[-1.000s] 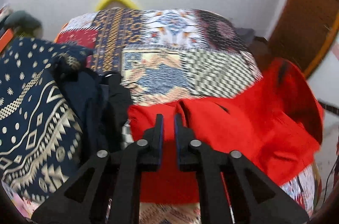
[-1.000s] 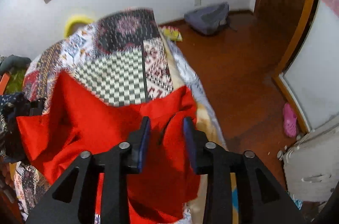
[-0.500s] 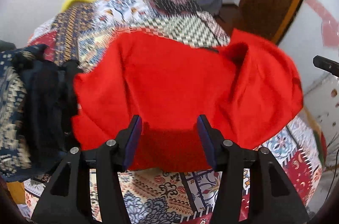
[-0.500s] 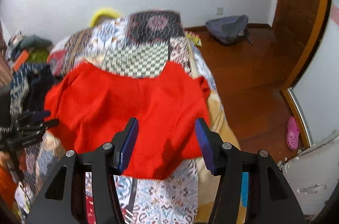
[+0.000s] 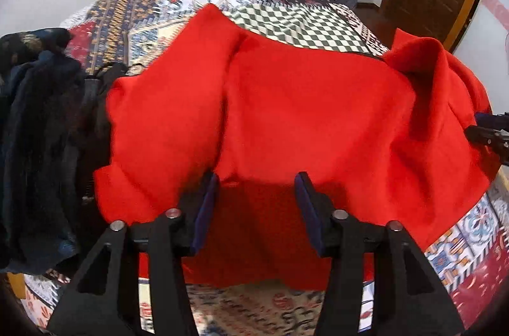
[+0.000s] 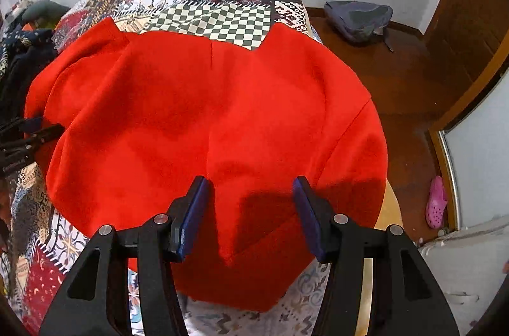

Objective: Fold large clothes

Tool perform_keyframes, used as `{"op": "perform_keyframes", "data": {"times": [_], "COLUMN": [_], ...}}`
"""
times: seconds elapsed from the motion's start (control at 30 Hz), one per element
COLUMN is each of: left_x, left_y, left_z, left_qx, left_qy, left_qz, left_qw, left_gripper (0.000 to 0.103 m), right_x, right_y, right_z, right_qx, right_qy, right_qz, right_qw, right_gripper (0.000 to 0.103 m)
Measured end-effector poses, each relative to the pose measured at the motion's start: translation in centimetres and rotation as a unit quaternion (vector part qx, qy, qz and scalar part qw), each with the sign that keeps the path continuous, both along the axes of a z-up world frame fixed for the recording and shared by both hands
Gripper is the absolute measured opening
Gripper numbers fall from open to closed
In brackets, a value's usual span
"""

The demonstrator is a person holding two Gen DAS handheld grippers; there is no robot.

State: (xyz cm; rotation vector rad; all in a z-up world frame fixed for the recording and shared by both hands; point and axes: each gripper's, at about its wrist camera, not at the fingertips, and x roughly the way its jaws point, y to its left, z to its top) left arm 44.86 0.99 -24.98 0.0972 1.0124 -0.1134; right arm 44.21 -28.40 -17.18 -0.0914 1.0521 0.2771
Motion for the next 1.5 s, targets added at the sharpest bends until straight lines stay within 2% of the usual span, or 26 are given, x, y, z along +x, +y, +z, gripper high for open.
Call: {"op": "perform_keyframes", "data": {"times": [0.07,0.2,0.33,0.47,0.6,0.7,0.8,0.93,1.1,1.2,1.37,1.5], "left_x": [-0.4,-0.9,-1.4,-2.3,-3.4,-4.4,-5.4,-6.7,-7.4,-7.3,-6.4,-5.4], "left_y": [0.8,2.9,4.0,3.7,3.7,3.7,3.9,5.0,6.8,7.1,6.9,6.3], "left_z": [0.1,0.2,0.5,1.0,1.8,2.0,1.7,0.9,-0.3,-0.9,-2.2,-2.7], "left_qx": [0.006,-0.030,-0.040,-0.017,-0.019,-0.024,-0.031,-0.077,-0.166,-0.191,-0.226,-0.241], "left_qy": [-0.008,-0.007,-0.006,-0.014,-0.014,-0.007,0.000,0.025,0.055,0.061,0.070,0.065], "left_qz": [0.008,0.046,0.073,0.080,0.075,0.070,0.075,0.082,0.101,0.102,0.096,0.092], "left_qw": [0.9999,0.9985,0.9965,0.9966,0.9969,0.9973,0.9967,0.9934,0.9794,0.9744,0.9668,0.9640], "left_gripper": [0.042,0.037,0.034,0.034,0.034,0.039,0.058,0.063,0.064,0.065,0.065,0.067], "right_x": [-0.4,-1.0,-1.4,-2.3,-2.5,-2.3,-2.1,-1.2,0.9,2.7,6.9,10.0], "right_y": [-0.9,-2.5,-4.7,-6.8,-6.0,-3.7,-0.4,5.0,9.4,9.7,8.0,7.0], "right_z": [0.3,1.0,0.5,1.2,3.3,4.5,4.9,3.6,0.8,-0.2,0.2,0.3], "right_qx": [0.008,-0.011,-0.070,-0.014,0.012,0.037,0.050,0.064,0.056,0.062,0.082,0.054], "right_qy": [-0.008,-0.027,-0.028,-0.004,-0.015,-0.020,-0.019,0.011,0.055,0.069,0.057,0.034], "right_qz": [-0.011,-0.038,-0.078,-0.098,-0.090,-0.059,-0.017,0.048,0.085,0.068,-0.001,-0.061], "right_qw": [1.000,0.999,0.994,0.995,0.996,0.997,0.998,0.997,0.993,0.993,0.995,0.996], "right_gripper": [0.051,0.051,0.051,0.052,0.052,0.052,0.052,0.052,0.052,0.052,0.052,0.052]}}
